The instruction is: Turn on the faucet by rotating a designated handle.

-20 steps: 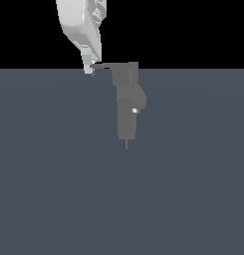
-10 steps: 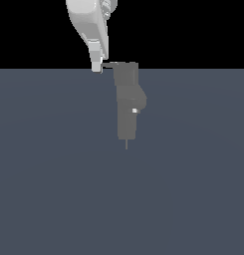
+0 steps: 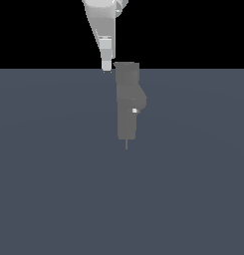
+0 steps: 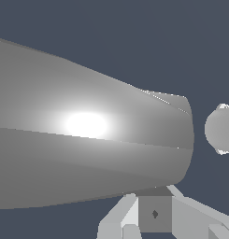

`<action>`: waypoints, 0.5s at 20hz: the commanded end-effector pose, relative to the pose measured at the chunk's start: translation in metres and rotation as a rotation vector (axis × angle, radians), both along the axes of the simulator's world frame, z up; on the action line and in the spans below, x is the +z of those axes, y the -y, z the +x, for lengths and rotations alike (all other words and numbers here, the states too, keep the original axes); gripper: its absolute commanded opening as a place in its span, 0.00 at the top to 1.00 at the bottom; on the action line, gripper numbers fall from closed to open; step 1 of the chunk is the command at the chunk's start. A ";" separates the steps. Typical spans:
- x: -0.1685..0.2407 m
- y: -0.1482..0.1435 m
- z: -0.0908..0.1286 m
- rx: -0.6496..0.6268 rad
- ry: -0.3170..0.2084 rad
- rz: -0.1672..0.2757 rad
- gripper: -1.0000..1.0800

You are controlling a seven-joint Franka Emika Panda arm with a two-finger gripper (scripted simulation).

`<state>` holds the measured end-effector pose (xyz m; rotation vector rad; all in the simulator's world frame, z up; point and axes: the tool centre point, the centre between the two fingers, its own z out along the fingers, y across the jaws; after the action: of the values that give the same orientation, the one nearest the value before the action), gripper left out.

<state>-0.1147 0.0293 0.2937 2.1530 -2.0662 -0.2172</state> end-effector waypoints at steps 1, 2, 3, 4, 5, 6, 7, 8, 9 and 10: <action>0.002 0.031 0.002 -0.030 0.006 -0.002 1.00; 0.002 0.038 0.002 -0.031 0.007 -0.002 1.00; 0.002 0.044 0.002 -0.031 0.007 -0.001 1.00; 0.003 0.051 0.001 -0.032 0.008 -0.001 1.00; 0.003 0.057 0.001 -0.033 0.008 -0.001 1.00; 0.003 0.064 0.001 -0.033 0.009 -0.001 1.00; 0.003 0.070 0.001 -0.033 0.009 -0.001 1.00; 0.004 0.077 0.001 -0.034 0.009 -0.001 1.00; 0.004 0.084 0.001 -0.035 0.010 -0.001 1.00; 0.004 0.090 0.001 -0.036 0.010 -0.001 1.00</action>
<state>-0.1148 -0.0340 0.2941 2.1514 -2.0697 -0.2208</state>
